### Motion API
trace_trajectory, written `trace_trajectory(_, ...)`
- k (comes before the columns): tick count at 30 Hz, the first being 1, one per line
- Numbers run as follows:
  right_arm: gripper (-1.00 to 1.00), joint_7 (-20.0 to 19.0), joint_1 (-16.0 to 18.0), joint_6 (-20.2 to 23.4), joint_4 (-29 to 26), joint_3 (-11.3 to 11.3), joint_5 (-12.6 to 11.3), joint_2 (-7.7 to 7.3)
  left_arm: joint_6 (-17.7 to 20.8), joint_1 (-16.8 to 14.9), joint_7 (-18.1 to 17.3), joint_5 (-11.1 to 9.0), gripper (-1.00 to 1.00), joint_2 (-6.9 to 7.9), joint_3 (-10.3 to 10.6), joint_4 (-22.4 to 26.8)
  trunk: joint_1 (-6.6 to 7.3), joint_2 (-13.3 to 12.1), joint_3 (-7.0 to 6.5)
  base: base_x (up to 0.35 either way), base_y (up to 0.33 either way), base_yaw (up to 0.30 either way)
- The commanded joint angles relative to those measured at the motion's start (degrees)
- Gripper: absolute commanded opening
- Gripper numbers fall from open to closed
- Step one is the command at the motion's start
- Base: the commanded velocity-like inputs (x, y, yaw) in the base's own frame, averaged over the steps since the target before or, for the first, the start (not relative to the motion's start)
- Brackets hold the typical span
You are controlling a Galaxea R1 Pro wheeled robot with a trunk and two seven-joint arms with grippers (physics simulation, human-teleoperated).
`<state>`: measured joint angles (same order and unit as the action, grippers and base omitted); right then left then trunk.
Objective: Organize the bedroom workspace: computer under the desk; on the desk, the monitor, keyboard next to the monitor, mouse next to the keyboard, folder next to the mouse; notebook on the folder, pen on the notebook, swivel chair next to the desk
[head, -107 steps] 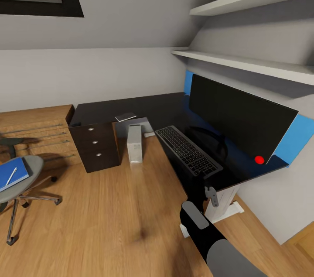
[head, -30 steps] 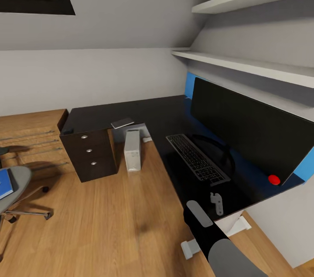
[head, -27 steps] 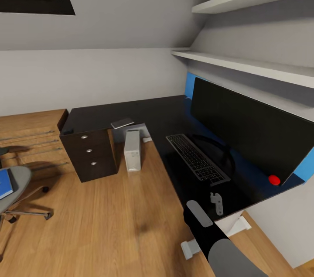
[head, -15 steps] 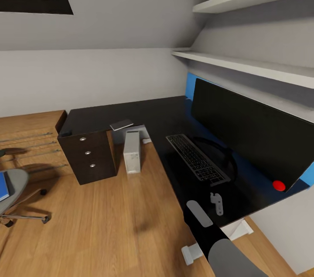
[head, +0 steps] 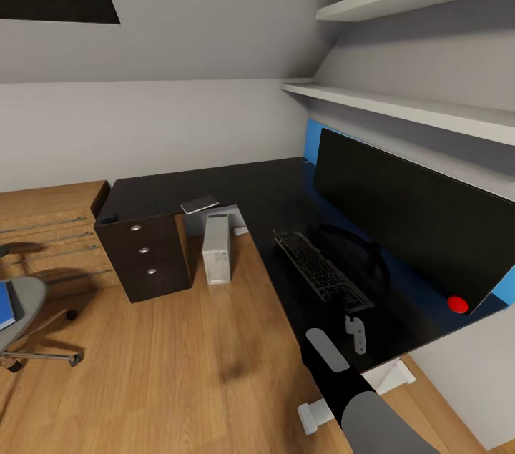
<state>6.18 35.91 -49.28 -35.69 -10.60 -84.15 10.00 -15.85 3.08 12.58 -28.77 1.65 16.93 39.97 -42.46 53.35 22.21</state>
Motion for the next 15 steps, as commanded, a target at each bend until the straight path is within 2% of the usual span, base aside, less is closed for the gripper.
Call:
trace_trajectory(1, 1.00, 0.6, 0.0, -0.2, -0.1, -0.1, 0.4, 0.00, -0.2, 0.0, 0.5, -0.5, 1.00, 0.10, 0.5, 0.1, -0.01, 0.0, 0.06, 0.000, 0.000, 0.000)
trace_trajectory(10, 1.00, 0.6, 0.0, -0.2, -0.1, -0.1, 0.4, 0.00, -0.2, 0.0, 0.5, -0.4, 1.00, 0.11, 0.5, 0.1, -0.01, 0.0, 0.06, 0.000, -0.001, 0.000)
trace_trajectory(15, 1.00, 0.7, 0.0, -0.1, -0.1, 0.0, 0.4, 0.00, -0.2, 0.0, 0.4, -0.4, 1.00, 0.11, 0.5, 0.1, -0.01, 0.0, 0.06, 0.000, -0.160, 0.000)
